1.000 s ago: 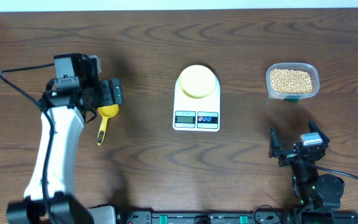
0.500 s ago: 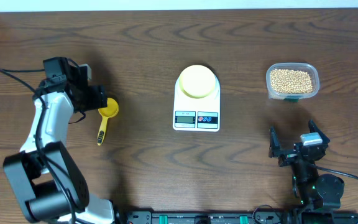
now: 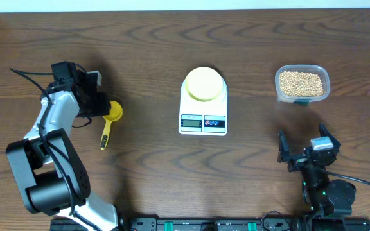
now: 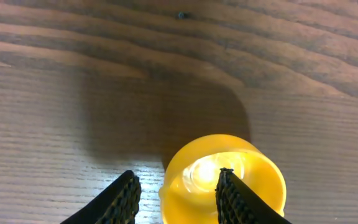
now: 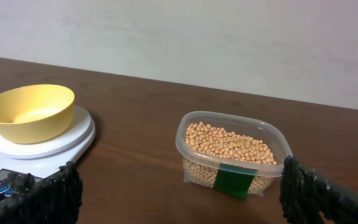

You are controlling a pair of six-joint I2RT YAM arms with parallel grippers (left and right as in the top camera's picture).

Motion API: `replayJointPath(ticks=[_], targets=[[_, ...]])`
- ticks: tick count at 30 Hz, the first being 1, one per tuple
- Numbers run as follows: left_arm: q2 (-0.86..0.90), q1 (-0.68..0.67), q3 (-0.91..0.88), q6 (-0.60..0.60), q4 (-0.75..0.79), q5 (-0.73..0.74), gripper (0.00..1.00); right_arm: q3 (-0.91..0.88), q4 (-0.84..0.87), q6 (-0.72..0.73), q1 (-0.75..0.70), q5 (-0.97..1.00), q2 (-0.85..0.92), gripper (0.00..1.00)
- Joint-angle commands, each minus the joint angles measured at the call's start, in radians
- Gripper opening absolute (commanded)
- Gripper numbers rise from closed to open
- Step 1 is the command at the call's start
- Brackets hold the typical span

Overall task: Scoop item into bowl and weigh 50g on scale
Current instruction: 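Move the left gripper down over the yellow scoop's bowl, then close the left gripper on the yellow scoop's rim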

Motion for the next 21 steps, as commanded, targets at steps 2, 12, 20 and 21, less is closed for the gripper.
replayJointPath(ticks=[2, 12, 20, 21], targets=[[0.039, 0.002, 0.013, 0.016, 0.011, 0.019, 0.43, -0.002, -0.004, 0.011, 0.006, -0.01, -0.005, 0.99], [0.068, 0.002, 0.013, -0.005, 0.045, 0.019, 0.33, -0.002, -0.004, 0.011, 0.006, -0.01, -0.005, 0.99], [0.068, 0.002, 0.005, -0.014, 0.077, 0.018, 0.33, -0.002, -0.004, 0.011, 0.006, -0.01, -0.005, 0.99], [0.068, 0.002, 0.005, -0.014, 0.077, 0.018, 0.33, -0.002, -0.004, 0.011, 0.006, -0.01, -0.005, 0.99]])
